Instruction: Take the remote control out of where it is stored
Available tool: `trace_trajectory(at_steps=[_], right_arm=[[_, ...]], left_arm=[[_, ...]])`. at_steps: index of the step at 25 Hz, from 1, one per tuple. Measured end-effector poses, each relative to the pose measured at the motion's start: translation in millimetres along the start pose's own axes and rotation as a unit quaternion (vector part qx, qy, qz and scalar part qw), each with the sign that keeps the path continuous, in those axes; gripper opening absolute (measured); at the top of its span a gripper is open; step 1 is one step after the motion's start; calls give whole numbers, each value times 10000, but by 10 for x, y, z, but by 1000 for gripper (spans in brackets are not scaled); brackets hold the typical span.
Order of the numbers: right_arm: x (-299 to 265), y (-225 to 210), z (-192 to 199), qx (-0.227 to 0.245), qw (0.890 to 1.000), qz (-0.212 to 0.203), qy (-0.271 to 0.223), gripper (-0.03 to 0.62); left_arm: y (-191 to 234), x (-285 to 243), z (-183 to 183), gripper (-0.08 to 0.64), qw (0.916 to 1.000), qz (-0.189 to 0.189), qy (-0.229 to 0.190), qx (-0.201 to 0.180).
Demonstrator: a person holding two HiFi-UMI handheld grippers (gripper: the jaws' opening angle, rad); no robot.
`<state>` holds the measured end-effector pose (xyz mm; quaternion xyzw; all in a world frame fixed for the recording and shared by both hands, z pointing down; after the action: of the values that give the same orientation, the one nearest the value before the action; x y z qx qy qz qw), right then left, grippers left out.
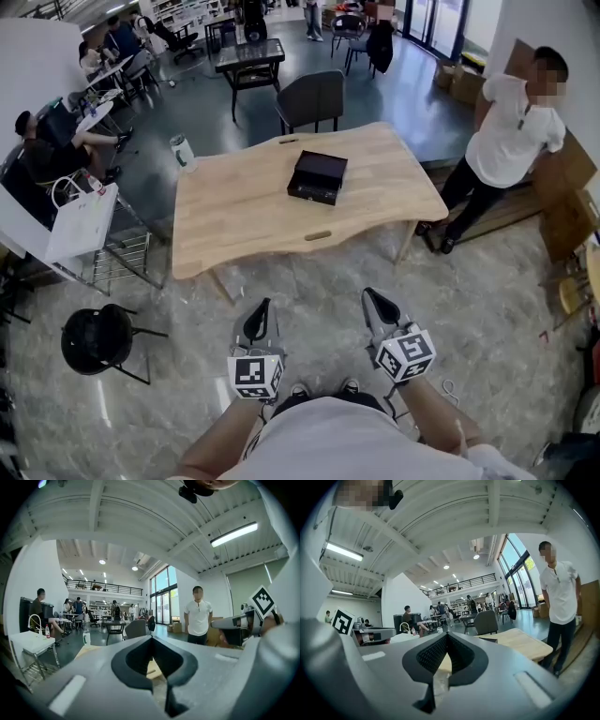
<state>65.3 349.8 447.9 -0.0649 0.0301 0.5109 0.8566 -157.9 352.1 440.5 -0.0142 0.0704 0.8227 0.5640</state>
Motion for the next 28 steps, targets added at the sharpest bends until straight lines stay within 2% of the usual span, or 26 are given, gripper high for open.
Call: trace_trajectory(at_steps=[16, 24, 28], right_arm=[[70, -274, 36, -113, 9999, 46, -17, 26], [49, -463, 55, -153, 9999, -44, 14, 26], [16, -636, 62, -208, 9997, -142, -26, 26]], left_arm=[[-201, -166, 62, 2, 10000, 35, 51, 34], [-299, -245, 88, 2, 9998, -155, 87, 28], [-368, -326, 122, 2, 9993, -309, 127, 144]])
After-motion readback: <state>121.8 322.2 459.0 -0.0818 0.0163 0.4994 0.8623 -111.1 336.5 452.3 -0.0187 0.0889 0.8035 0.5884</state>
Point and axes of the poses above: the fingertips, and each gripper's own axes: x backward along the fingers, y to its left, z out of its underside, the point moved 2 cm from there along x, backward along the fingers, and after that the axes turned 6 degrees about x, right-handed, at the moved point
